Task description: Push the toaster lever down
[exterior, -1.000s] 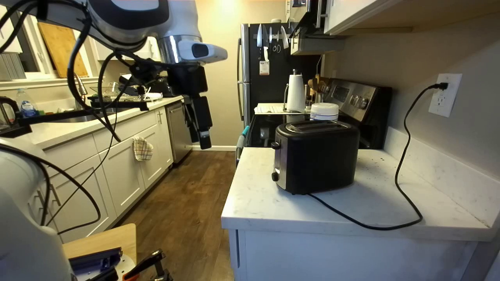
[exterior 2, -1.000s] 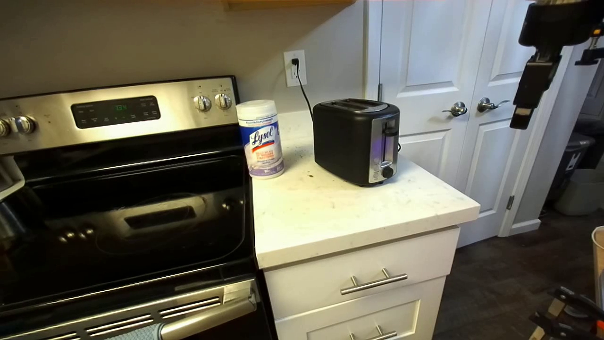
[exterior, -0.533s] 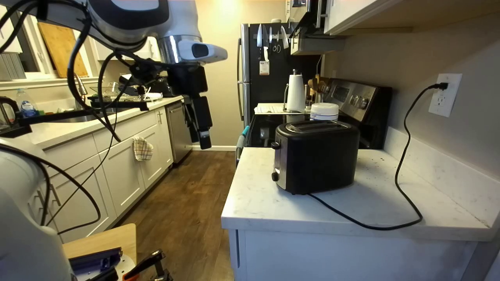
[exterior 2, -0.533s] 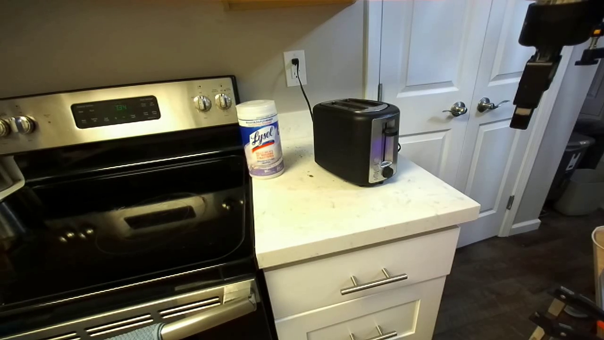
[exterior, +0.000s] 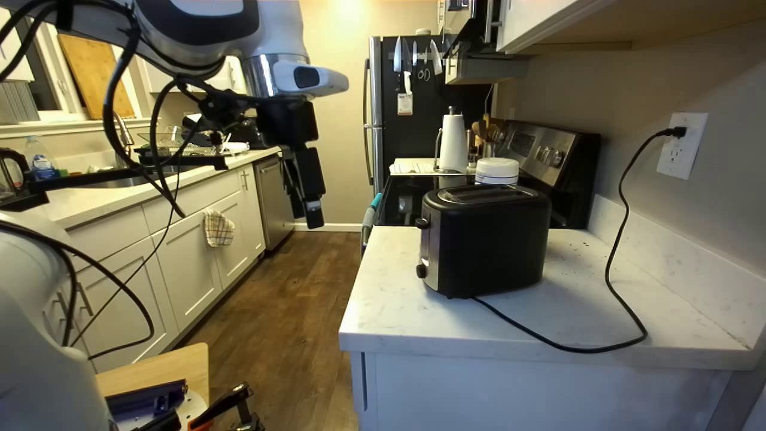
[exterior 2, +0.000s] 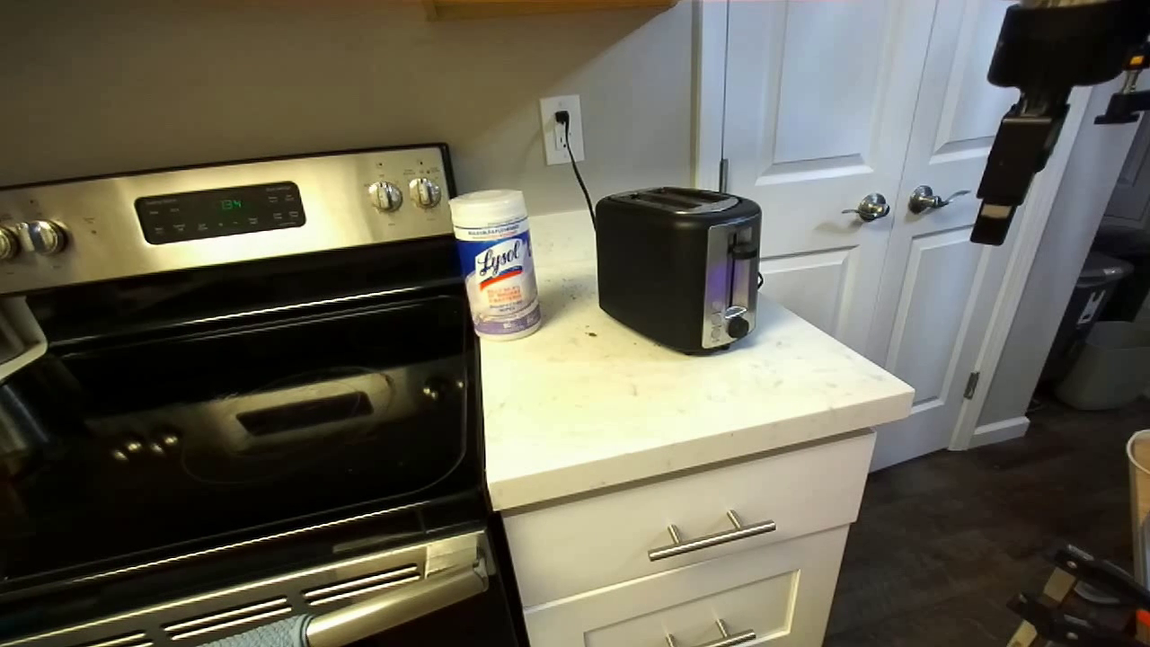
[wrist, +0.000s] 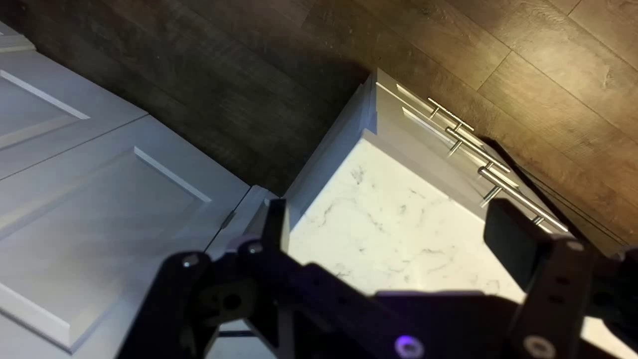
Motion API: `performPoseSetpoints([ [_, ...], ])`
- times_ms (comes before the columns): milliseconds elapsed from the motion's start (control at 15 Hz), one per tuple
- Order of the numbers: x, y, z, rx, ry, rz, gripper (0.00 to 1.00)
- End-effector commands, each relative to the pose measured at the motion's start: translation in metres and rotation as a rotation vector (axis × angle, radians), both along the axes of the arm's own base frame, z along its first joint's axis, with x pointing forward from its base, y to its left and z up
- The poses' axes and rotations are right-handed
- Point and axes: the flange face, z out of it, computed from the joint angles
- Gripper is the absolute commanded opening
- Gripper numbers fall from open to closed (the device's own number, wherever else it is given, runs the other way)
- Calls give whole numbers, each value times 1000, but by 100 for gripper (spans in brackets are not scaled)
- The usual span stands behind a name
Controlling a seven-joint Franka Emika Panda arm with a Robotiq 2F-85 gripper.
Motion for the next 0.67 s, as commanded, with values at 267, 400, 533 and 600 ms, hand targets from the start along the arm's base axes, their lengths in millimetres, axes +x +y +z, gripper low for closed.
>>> performPoseSetpoints([
  [267, -7, -64, 48, -16, -106, -104, 100],
  [400, -10, -77, 57, -16, -136, -114, 75],
  [533, -13, -81, 61, -4, -155, -113, 69],
  [600, -13, -79, 63, 1, -166, -110, 61],
])
